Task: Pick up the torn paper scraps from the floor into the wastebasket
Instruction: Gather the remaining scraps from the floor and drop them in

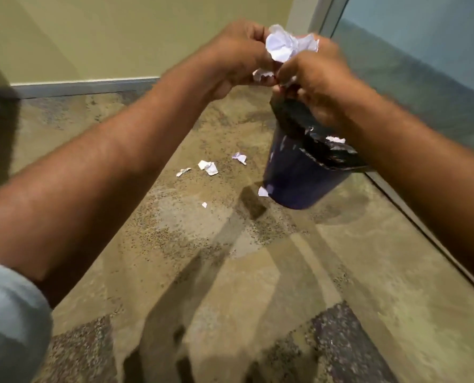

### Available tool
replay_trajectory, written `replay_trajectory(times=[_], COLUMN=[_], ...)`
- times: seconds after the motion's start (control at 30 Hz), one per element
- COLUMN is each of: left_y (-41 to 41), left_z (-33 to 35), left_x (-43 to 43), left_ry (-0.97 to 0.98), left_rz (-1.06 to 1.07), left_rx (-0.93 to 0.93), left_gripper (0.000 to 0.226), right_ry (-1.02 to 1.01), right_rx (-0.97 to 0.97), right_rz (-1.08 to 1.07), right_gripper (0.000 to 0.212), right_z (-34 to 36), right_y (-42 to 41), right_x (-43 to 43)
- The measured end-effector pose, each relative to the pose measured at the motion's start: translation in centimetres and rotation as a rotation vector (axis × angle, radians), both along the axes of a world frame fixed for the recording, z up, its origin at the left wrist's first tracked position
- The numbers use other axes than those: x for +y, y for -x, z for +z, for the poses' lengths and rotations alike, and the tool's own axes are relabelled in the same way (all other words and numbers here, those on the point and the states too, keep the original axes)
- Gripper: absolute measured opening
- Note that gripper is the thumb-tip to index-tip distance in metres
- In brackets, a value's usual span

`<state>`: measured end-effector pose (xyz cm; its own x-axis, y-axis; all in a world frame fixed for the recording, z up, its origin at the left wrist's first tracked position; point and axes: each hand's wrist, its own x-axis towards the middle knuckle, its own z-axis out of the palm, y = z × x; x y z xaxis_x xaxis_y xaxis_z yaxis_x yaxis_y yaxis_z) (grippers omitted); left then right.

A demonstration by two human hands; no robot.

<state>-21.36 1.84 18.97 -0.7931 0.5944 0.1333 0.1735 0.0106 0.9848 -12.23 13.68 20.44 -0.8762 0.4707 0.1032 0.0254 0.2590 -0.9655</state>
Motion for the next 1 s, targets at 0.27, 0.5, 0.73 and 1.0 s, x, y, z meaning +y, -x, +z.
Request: replay_trajectory(times=[0.27,0.5,0.73,1.0], left_y=[-4.0,-5.7,-4.6,-2.5], left_z=[2.1,1.0,0.4,-0.5], left_x=[7.9,10.2,10.5,7.8], left_ry=[0.058,0.129,0.077,-0.191], left_rz=[-0.149,-0.379,-0.334,-0.105], left_rx=[-0.331,-0.454,-0.431,-0.402], left_gripper=[0.017,0.031,0.098,0.033], right_ry=[0.165,0.178,0.019,-0.144], right_rx=[-0.195,-0.423,-0.517,-0.174], right_rz=[-0.158,-0.148,-0.242,-0.223], right_gripper=[0.037,0.021,0.034,0.012], right_z=[0.5,-1.2,-0.5,-0.5], right_y=[-2.6,-3.8,-4.2,-4.3], right_x=[8.4,12.1,12.1,9.2])
